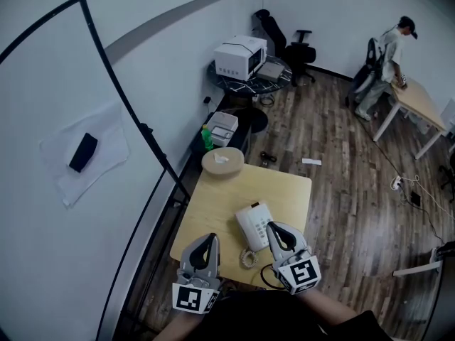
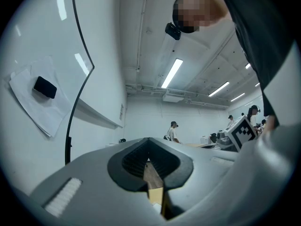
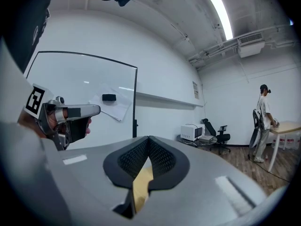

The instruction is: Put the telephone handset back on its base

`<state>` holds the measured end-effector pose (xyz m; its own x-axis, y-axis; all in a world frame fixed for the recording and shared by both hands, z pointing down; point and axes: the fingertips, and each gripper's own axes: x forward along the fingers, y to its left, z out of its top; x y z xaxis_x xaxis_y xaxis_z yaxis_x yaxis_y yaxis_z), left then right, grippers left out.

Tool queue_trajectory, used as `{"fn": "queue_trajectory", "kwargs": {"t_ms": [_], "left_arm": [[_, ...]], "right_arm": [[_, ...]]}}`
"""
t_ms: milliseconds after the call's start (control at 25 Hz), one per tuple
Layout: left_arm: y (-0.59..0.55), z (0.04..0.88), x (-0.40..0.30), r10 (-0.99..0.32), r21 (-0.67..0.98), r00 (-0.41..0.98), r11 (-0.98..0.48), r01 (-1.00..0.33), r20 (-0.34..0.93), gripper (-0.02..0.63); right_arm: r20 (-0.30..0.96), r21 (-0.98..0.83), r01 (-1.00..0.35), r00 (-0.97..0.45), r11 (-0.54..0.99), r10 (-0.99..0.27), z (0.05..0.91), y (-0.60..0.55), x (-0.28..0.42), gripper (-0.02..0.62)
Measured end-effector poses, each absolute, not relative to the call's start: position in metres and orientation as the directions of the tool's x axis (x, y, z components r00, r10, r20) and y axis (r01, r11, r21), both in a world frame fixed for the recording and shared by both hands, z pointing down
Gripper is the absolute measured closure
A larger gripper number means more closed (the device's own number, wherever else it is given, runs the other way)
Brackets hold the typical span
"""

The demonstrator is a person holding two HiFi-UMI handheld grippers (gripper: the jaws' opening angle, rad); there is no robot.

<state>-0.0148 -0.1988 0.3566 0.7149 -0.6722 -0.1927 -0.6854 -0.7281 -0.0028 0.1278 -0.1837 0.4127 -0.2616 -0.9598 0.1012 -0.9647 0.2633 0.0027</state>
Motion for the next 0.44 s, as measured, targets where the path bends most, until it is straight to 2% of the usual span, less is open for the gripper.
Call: {"fn": "queue_trajectory", "kwargs": {"t_ms": [440], "left_arm": [[-0.201, 0.3594, -0.0131, -0.671, -0.004, 0.715, -0.729, -0.685, -0.193, 0.606]], "right_arm": [[0.119, 0.019, -0.965, -0.258, 0.262, -0.959, 0.4192, -0.1861, 0.1285, 0.588]]}}
